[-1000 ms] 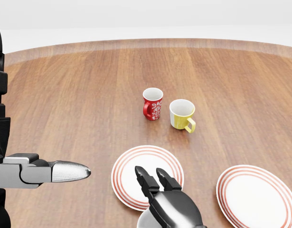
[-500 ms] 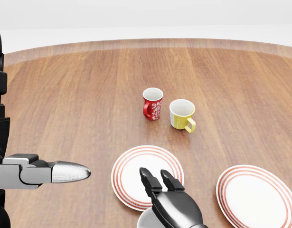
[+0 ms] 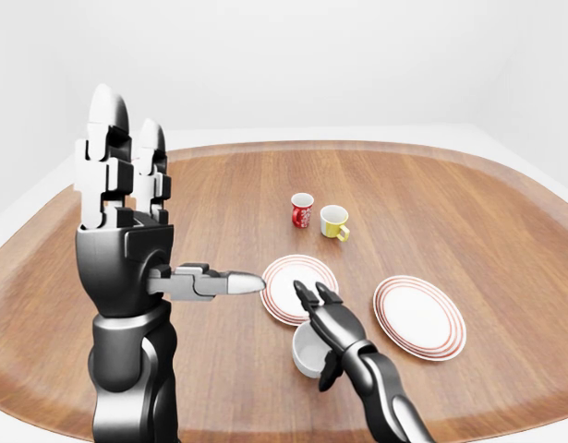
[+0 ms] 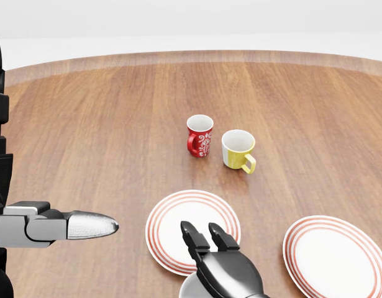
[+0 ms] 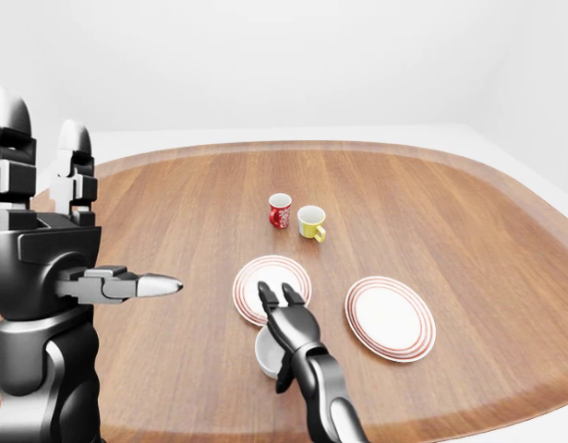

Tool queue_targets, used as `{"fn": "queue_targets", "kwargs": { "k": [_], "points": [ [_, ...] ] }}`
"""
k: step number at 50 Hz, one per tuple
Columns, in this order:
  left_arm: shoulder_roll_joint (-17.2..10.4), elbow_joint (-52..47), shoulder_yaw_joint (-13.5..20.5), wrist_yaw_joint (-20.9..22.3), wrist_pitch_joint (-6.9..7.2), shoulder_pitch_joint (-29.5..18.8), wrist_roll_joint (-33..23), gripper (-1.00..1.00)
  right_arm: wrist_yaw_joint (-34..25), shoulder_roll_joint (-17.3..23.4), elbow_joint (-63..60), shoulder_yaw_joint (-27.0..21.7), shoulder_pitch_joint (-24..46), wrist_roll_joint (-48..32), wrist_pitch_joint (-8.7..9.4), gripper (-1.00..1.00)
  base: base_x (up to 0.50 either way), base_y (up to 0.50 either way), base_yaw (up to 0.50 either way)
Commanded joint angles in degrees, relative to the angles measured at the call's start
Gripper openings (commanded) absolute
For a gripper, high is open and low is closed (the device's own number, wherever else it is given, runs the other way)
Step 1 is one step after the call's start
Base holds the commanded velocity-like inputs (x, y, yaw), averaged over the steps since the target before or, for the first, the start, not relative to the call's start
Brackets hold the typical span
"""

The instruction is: Put the white mug on the left plate.

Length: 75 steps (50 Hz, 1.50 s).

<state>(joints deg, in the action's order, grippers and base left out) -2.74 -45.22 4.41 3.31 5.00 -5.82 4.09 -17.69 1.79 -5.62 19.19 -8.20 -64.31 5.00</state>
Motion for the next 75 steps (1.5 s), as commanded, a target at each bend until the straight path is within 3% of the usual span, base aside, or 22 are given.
{"fn": "queue_targets", "kwargs": {
  "k": [1,46,47,48,49,68,75],
  "points": [
    [0.0,0.1,0.0,0.0,0.00,0.0,0.0,0.98,0.1,0.0,0.3,0.3,-0.2,-0.4,0.00,1.00,0.00,0.00,0.00],
    [0.0,-0.2,0.0,-0.1,0.00,-0.1,0.0,0.98,3.0,0.0,6.6,2.6,-0.3,-3.2,0.00,1.00,0.00,0.00,0.00],
    [0.0,-0.2,0.0,-0.1,0.00,-0.1,0.0,0.97,3.1,0.1,6.6,2.7,-0.4,-3.4,0.00,0.39,0.00,0.00,0.00],
    [0.0,-0.2,0.0,-0.1,0.00,-0.1,0.0,0.98,3.2,0.1,6.6,2.6,-0.4,-3.4,0.00,-0.10,0.00,0.00,0.00],
    [0.0,-0.2,0.0,-0.1,0.00,0.0,0.0,0.98,3.3,0.1,6.5,2.5,-0.4,-3.5,0.00,-1.00,0.00,0.00,0.00],
    [0.0,0.2,-0.1,-0.1,0.00,-0.1,0.0,0.98,0.7,0.5,3.7,3.3,-2.1,-0.5,0.00,-1.00,0.00,0.00,0.00],
    [-0.1,0.2,0.1,-0.1,0.00,-0.3,0.2,0.98,-5.2,1.0,-4.4,3.8,-2.7,1.3,0.00,-1.00,0.00,0.00,0.00]
  ]
}}
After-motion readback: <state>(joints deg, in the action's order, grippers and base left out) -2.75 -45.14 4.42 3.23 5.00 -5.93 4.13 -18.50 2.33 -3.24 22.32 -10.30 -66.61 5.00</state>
